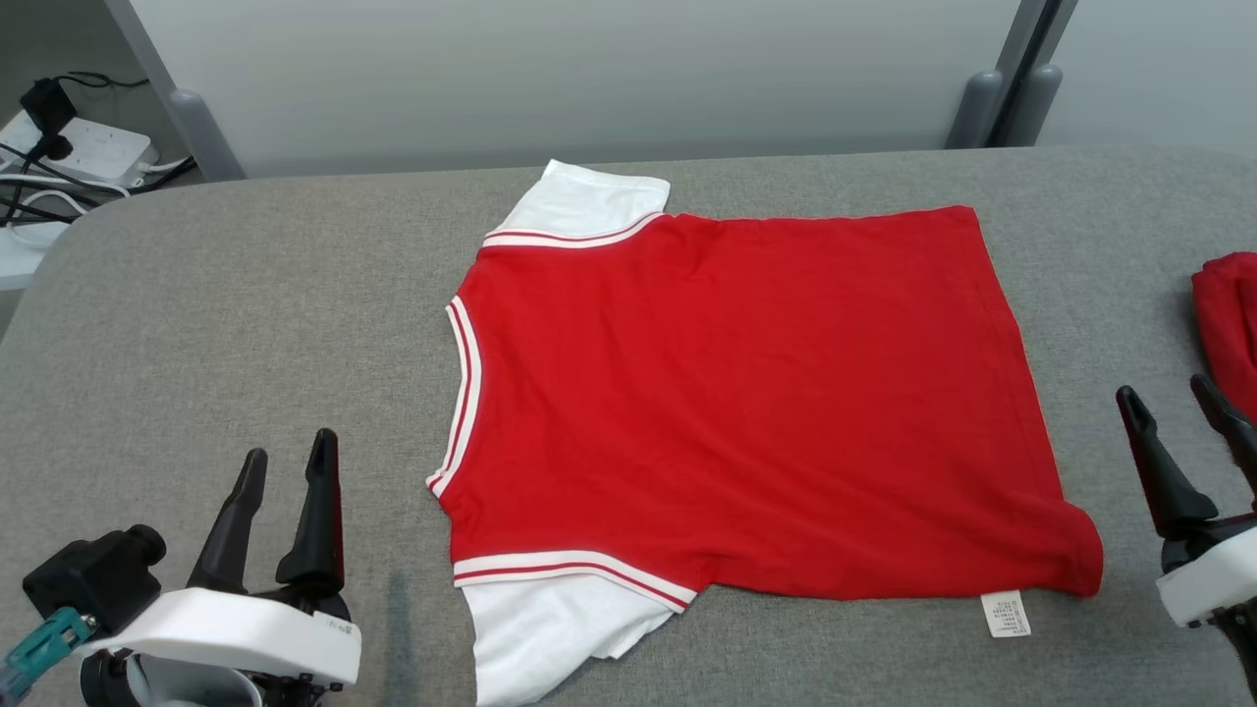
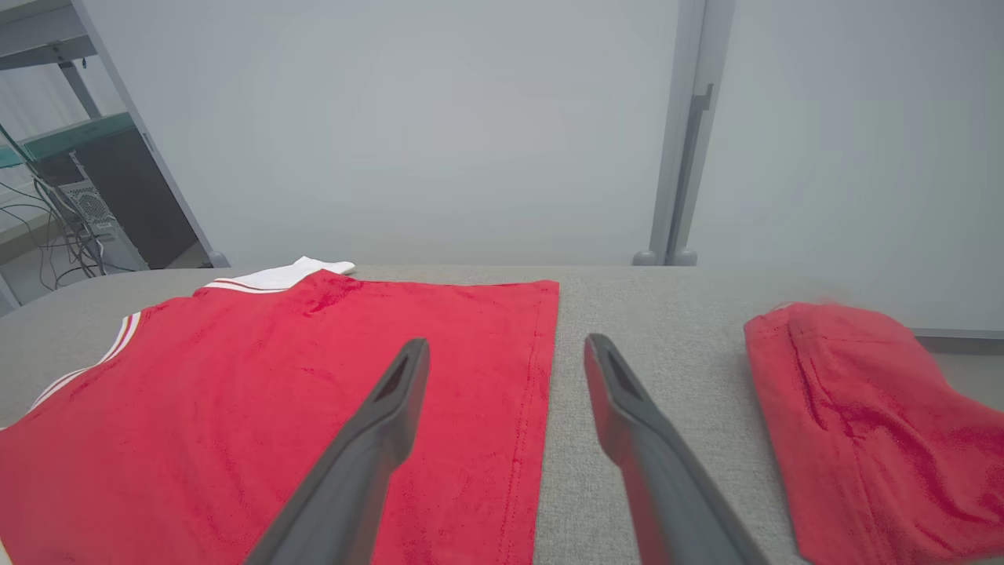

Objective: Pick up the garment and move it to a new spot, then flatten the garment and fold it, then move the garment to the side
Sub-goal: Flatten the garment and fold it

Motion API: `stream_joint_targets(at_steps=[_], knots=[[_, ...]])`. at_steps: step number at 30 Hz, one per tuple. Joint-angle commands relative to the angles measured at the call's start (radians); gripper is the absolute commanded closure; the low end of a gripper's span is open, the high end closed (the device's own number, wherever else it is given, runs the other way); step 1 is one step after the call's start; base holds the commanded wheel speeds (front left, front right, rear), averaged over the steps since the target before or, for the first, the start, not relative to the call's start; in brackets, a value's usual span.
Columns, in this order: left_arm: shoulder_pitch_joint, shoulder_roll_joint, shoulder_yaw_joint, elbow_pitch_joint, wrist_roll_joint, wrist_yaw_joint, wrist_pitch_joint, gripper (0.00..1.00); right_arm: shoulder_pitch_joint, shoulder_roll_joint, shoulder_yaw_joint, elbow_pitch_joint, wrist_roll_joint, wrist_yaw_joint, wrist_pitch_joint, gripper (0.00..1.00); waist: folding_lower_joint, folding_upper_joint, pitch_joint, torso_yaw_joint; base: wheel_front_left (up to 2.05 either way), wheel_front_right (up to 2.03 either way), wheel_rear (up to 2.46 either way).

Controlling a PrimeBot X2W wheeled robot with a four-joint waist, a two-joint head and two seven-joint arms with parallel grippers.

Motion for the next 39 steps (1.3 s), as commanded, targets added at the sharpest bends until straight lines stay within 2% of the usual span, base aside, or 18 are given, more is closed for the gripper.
stream_joint_targets(at_steps=[1,9,11,19,29,39], knots=[[-0.031,0.003,0.063,-0.026,0.056,-0.025,-0.013,0.0,0.023,0.008,-0.024,-0.038,-0.054,0.003,-0.02,0.0,0.0,0.0,-0.012,0.003,0.0,0.0,0.0],[0.021,-0.151,0.166,0.006,0.264,-0.147,-0.013,0.0,0.084,0.215,-0.156,-0.132,-0.266,0.003,-0.051,0.0,0.0,0.0,-0.056,0.008,0.0,0.0,0.0],[0.03,-0.166,0.173,0.016,0.29,-0.163,-0.013,0.0,0.093,0.232,-0.164,-0.141,-0.281,0.003,-0.052,0.0,0.0,0.0,-0.063,0.009,0.0,0.0,0.0],[0.097,-0.276,0.246,0.089,0.539,-0.252,-0.013,0.0,0.185,0.335,-0.22,-0.222,-0.368,0.003,-0.053,0.0,0.0,0.0,-0.111,0.012,0.0,0.0,0.0],[0.163,-0.381,0.34,0.157,0.737,-0.389,-0.013,0.0,0.262,0.366,-0.226,-0.254,-0.402,0.003,-0.053,0.0,0.0,0.0,-0.125,0.007,0.0,0.0,0.0],[0.189,-0.465,0.424,0.197,0.82,-0.488,-0.013,0.0,0.289,0.372,-0.237,-0.259,-0.41,0.003,-0.053,0.0,0.0,0.0,-0.128,0.004,0.0,0.0,0.0]])
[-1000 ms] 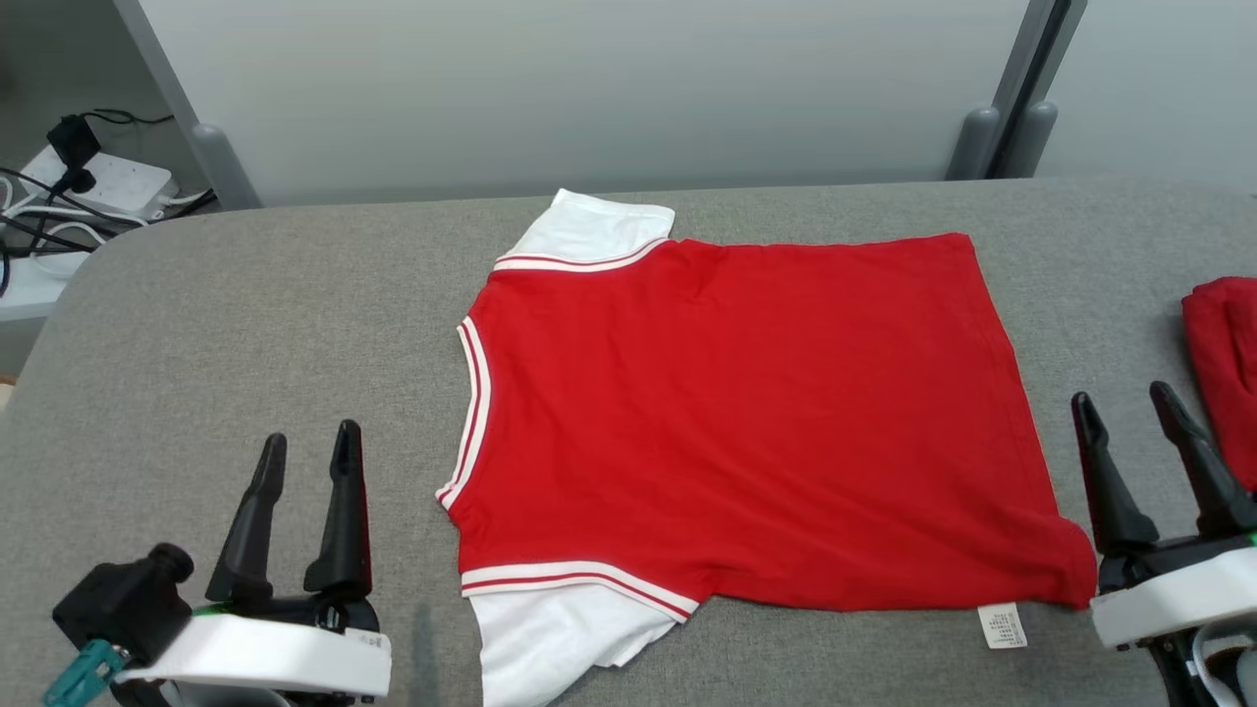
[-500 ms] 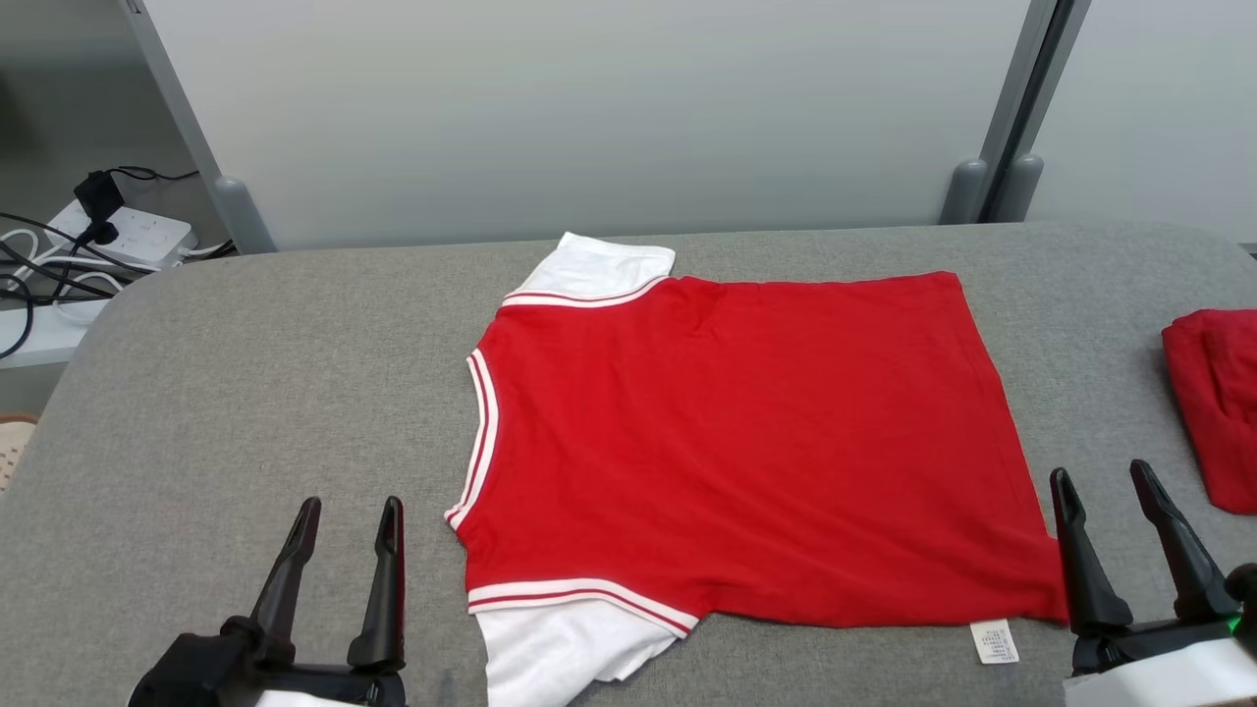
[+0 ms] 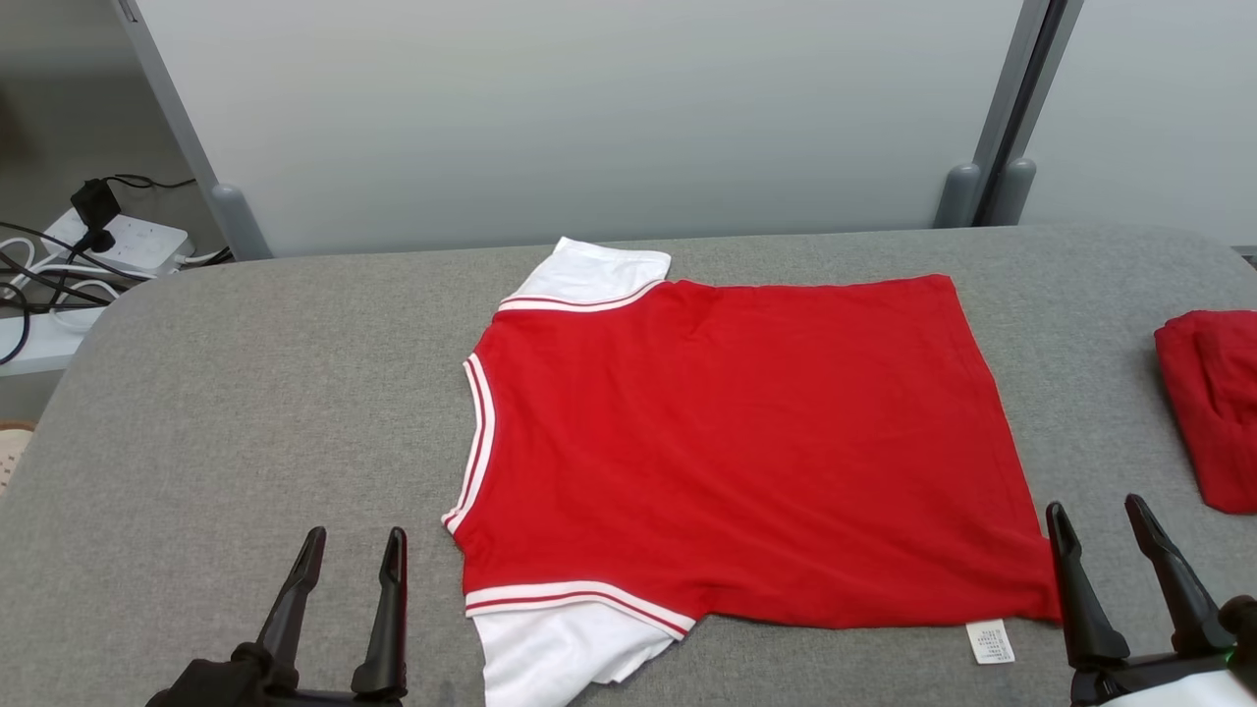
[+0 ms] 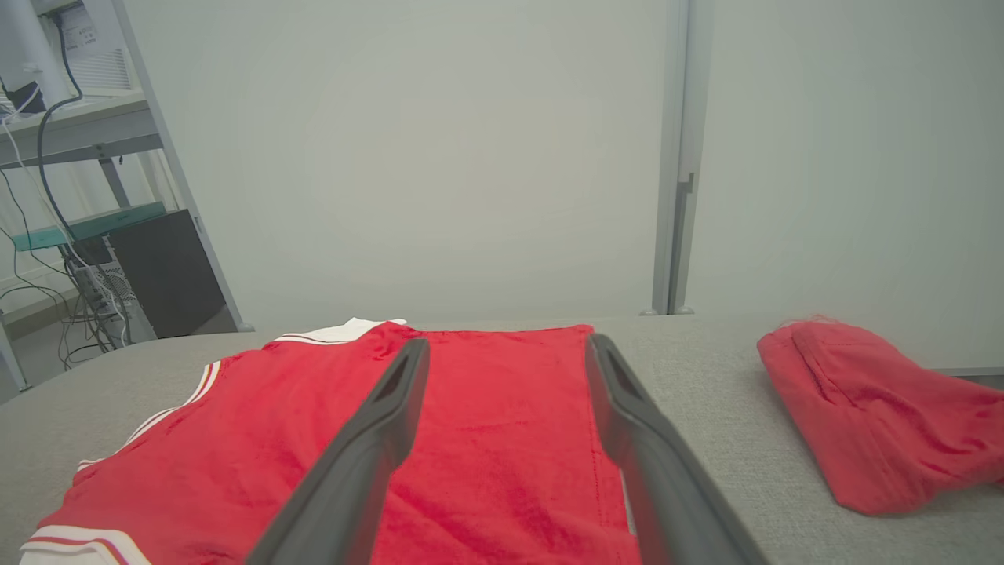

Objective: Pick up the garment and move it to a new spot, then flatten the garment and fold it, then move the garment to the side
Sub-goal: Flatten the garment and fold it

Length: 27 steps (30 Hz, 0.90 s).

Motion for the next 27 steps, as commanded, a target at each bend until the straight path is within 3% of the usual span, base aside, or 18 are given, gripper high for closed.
stream_joint_targets(at_steps=[1,12,20,27], knots=[[-0.018,0.0,0.04,-0.02,0.017,-0.011,-0.006,0.0,-0.013,-0.016,0.014,-0.034,-0.009,0.003,-0.013,0.0,0.0,-0.0001,0.0,0.0,0.0,0.0,0.0],[-0.017,-0.026,0.077,-0.003,0.067,-0.046,-0.006,0.0,-0.008,-0.012,0.016,-0.036,-0.012,0.003,-0.013,0.0,0.0,-0.0001,0.005,0.002,0.0,0.0,0.0],[0.005,0.014,-0.053,0.168,0.083,-0.092,0.008,0.0,-0.013,-0.015,0.016,-0.036,-0.007,0.003,-0.013,0.0,0.0,-0.0001,0.016,0.003,0.0,0.0,0.0],[0.0,0.064,-0.173,0.251,0.019,-0.102,0.109,0.0,-0.016,-0.021,0.008,-0.043,-0.003,0.003,-0.013,0.0,0.0,-0.0001,0.037,0.009,0.0,0.0,0.0]])
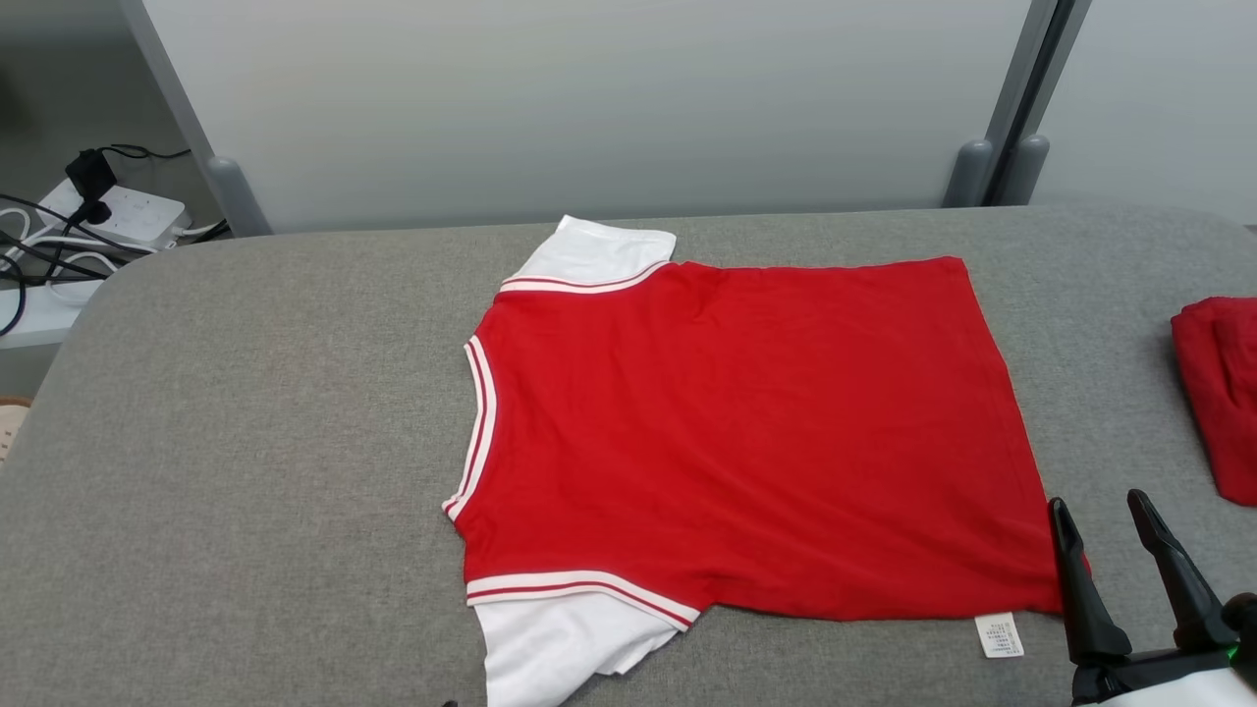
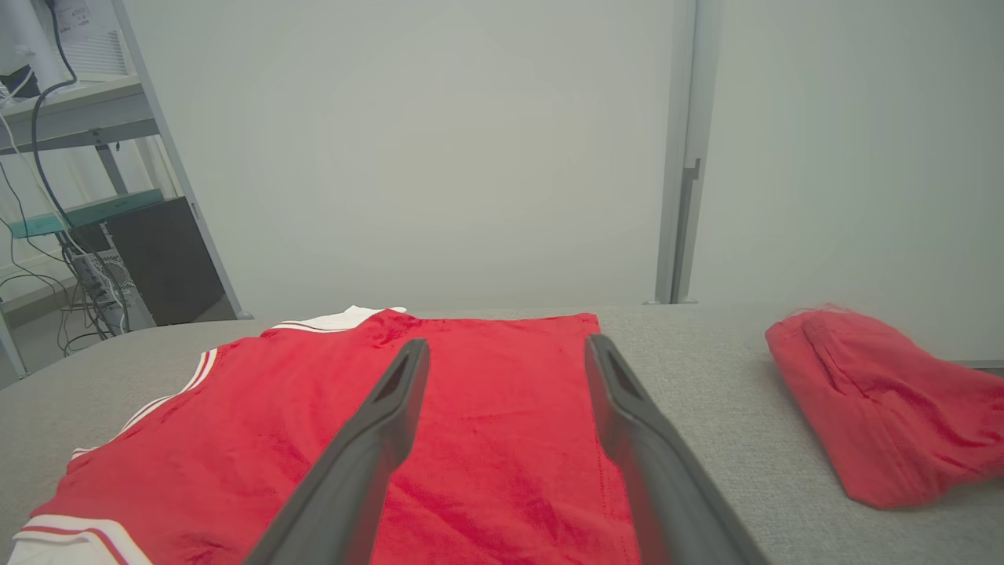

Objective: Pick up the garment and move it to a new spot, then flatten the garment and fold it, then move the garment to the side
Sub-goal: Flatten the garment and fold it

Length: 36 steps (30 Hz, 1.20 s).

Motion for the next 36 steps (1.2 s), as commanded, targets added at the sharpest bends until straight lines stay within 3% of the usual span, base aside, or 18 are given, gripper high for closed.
stream_joint_targets(at_steps=[1,10,22,23,24,25,26,36], knots=[[-0.041,0.016,0.012,-0.01,-0.015,-0.006,0.009,0.0,-0.022,-0.024,0.012,-0.031,0.005,0.003,-0.013,0.0,0.0,0.0,0.006,0.001,0.0,0.0,0.0],[-0.107,0.056,-0.053,0.059,0.007,-0.005,0.04,0.0,-0.035,-0.031,0.015,-0.036,0.012,0.003,-0.013,0.0,0.0,0.0,0.03,-0.002,0.0,0.0,0.0],[-0.163,0.048,-0.077,0.117,0.018,0.001,0.0,0.0,-0.045,-0.041,0.006,-0.035,0.019,0.003,-0.013,0.0,0.0,0.0,0.065,-0.019,0.0,0.0,0.0],[-0.166,0.047,-0.078,0.12,0.017,0.001,-0.004,0.18,-0.047,-0.041,0.006,-0.035,0.019,0.003,-0.013,0.0,0.0,0.0,0.067,-0.019,0.0,0.0,0.0],[-0.17,0.047,-0.079,0.123,0.016,0.001,-0.006,0.45,-0.048,-0.042,0.006,-0.035,0.019,0.003,-0.013,0.0,0.0,0.0,0.07,-0.02,0.0,0.0,0.0],[-0.173,0.047,-0.081,0.126,0.016,0.001,-0.008,0.64,-0.049,-0.042,0.005,-0.035,0.02,0.003,-0.013,0.0,0.0,0.0,0.071,-0.02,0.0,0.0,0.0],[-0.175,0.047,-0.083,0.13,0.015,0.001,-0.008,1.0,-0.05,-0.042,0.004,-0.035,0.02,0.003,-0.013,0.0,0.0,0.0,0.073,-0.02,0.0,0.0,0.0],[-0.173,0.077,-0.096,0.079,-0.065,-0.004,0.065,1.0,-0.046,-0.054,-0.005,-0.01,0.024,0.003,-0.013,0.0,0.0,0.0,0.091,-0.007,0.0,0.0,0.0]])
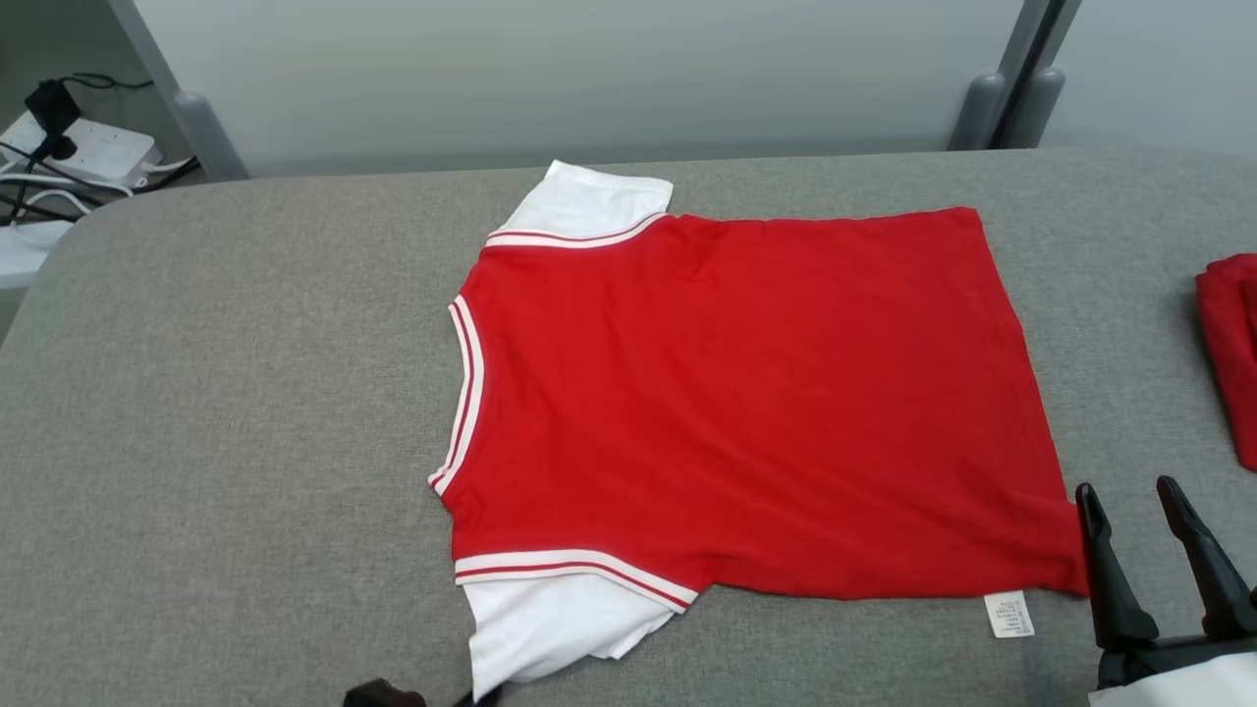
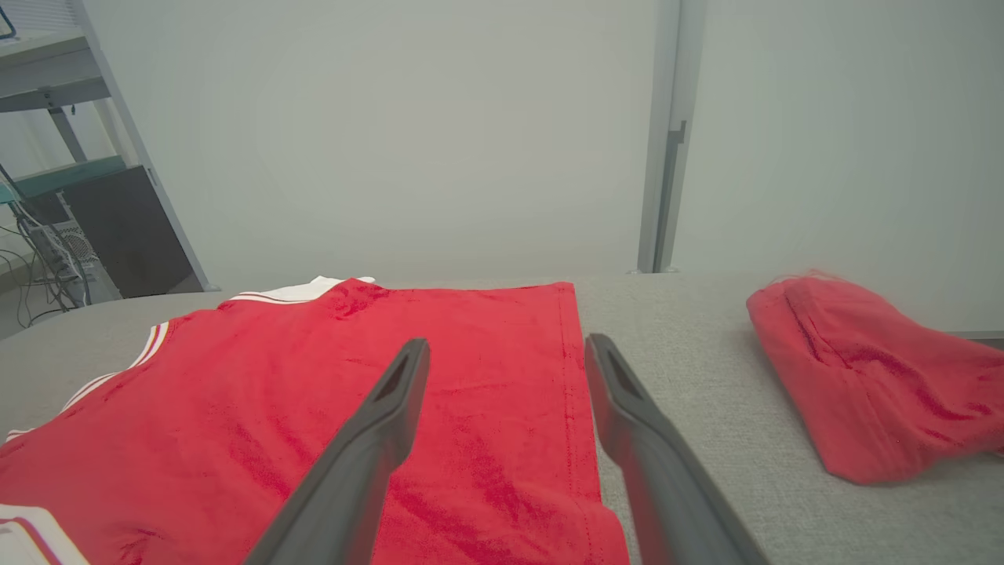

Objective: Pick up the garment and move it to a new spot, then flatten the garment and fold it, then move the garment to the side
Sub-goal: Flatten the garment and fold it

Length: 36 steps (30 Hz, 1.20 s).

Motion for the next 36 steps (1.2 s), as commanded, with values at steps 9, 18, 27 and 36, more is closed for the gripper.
stream_joint_targets(at_steps=[9,18,27,36], knots=[[-0.003,0.125,0.075,-0.262,-0.147,-0.004,0.2,1.0,-0.029,-0.056,0.033,0.169,0.079,0.003,-0.011,0.0,0.0,0.0,0.038,0.025,0.0,0.0,0.0],[0.057,0.166,0.125,-0.474,-0.3,0.011,0.362,1.0,-0.078,-0.087,0.048,0.303,0.138,0.003,0.043,0.0,0.0,0.0,0.064,0.038,0.0,0.0,0.0],[0.067,0.159,0.105,-0.555,-0.378,0.003,0.379,1.0,-0.091,-0.095,0.098,0.359,0.194,0.003,0.067,0.2,0.0,0.0,0.07,0.046,0.0,0.0,0.0],[0.064,0.16,0.071,-0.599,-0.504,-0.004,0.4,1.0,-0.105,-0.114,0.138,0.399,0.215,0.003,0.075,1.0,0.0,0.0,0.065,0.049,0.0,0.0,0.0]])
